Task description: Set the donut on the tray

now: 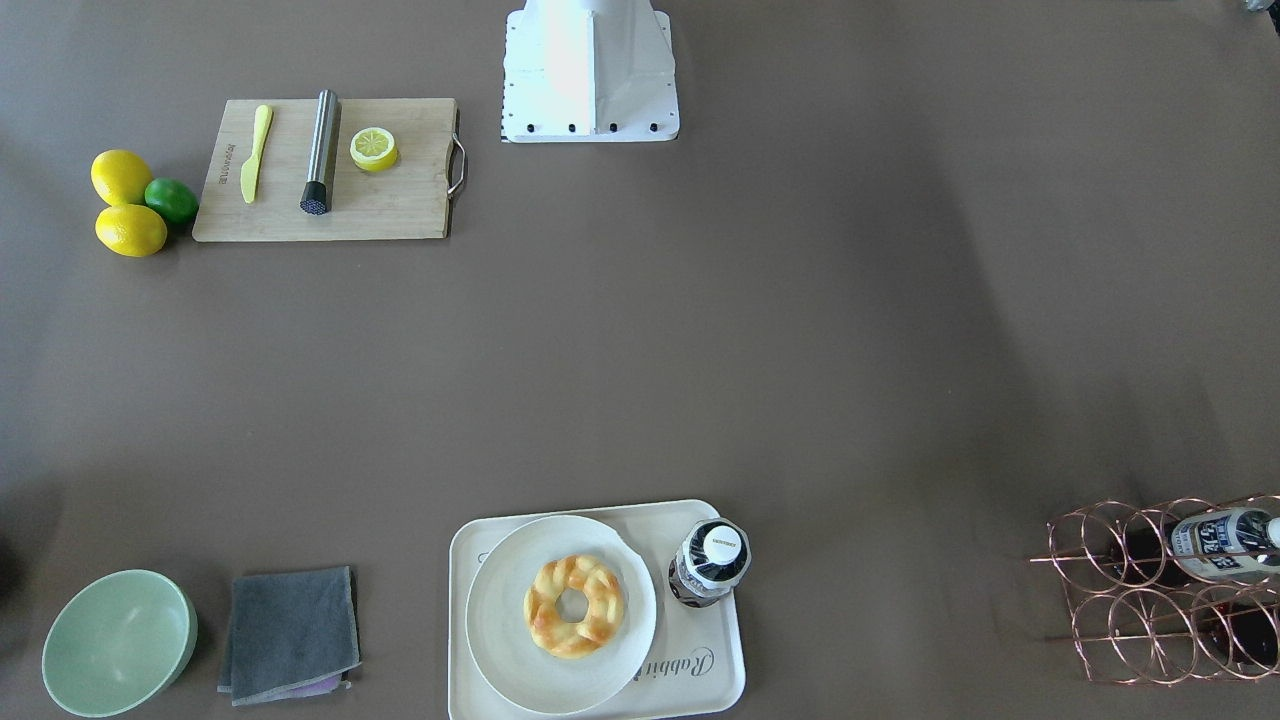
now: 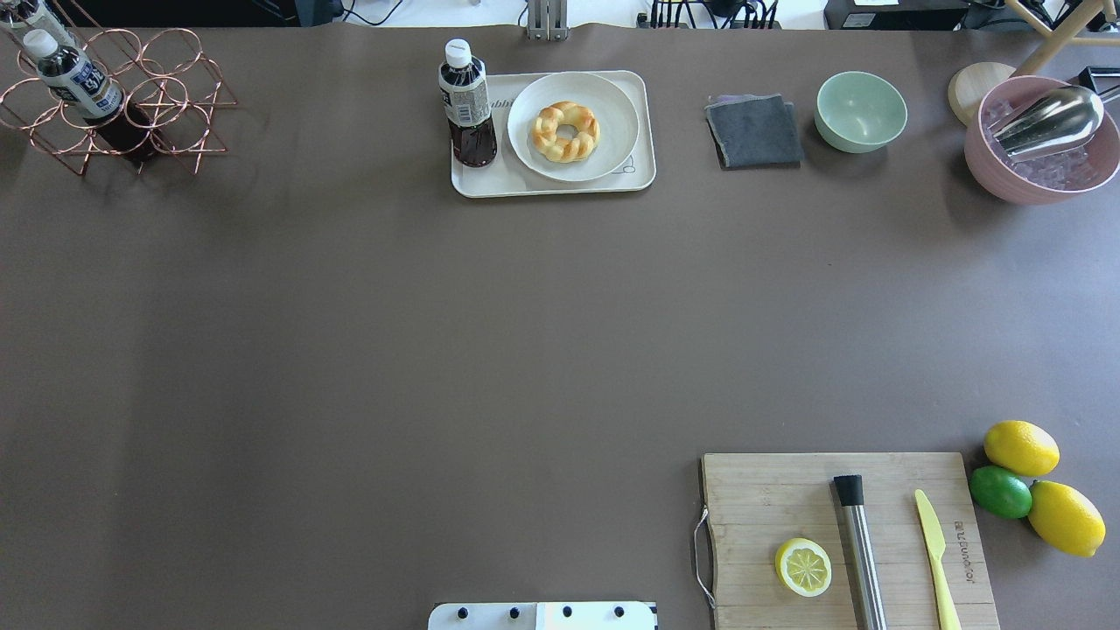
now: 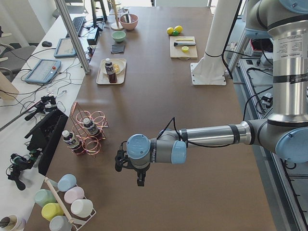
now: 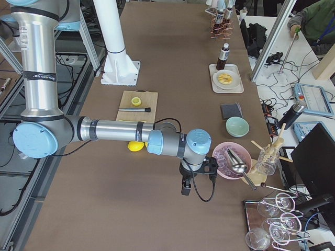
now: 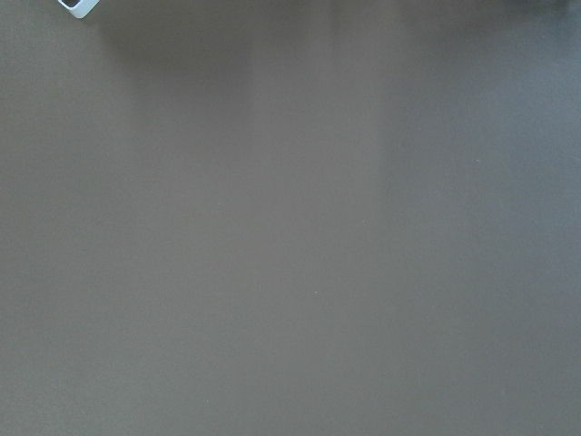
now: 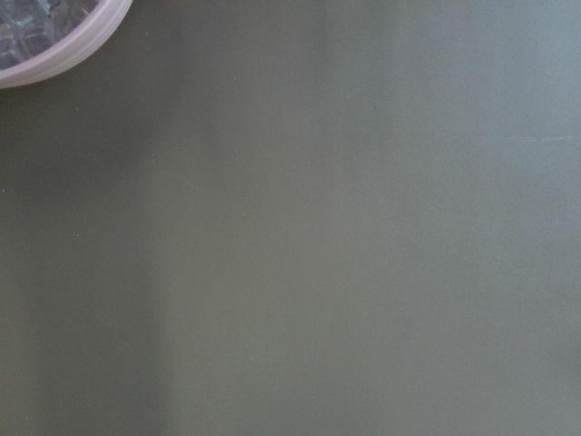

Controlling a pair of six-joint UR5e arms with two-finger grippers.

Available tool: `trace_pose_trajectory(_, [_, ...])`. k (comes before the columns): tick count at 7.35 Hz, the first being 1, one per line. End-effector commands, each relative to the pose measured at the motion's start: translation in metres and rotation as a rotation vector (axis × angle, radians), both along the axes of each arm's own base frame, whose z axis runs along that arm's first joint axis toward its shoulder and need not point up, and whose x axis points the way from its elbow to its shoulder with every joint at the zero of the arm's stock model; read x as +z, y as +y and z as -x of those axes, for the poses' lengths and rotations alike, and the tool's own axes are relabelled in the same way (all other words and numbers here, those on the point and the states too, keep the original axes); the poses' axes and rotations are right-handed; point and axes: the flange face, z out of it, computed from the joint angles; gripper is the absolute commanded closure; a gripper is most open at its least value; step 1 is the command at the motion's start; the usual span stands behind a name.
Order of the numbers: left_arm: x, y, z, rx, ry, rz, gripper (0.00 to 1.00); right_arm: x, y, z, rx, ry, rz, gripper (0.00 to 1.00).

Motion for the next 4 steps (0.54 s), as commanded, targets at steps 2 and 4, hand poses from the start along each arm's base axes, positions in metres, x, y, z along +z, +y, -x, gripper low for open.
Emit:
trace_pose_trajectory(2, [0.009, 0.002, 0.000, -0.002, 0.007, 0.022, 0.02, 0.001, 0.001, 0.000, 0.000, 0.001, 0.001, 0.00])
trace_pose_trajectory(4, [0.015, 0.004, 0.000, -0.003, 0.009, 0.030, 0.02, 0.001, 0.001, 0.000, 0.000, 0.003, 0.001, 0.00])
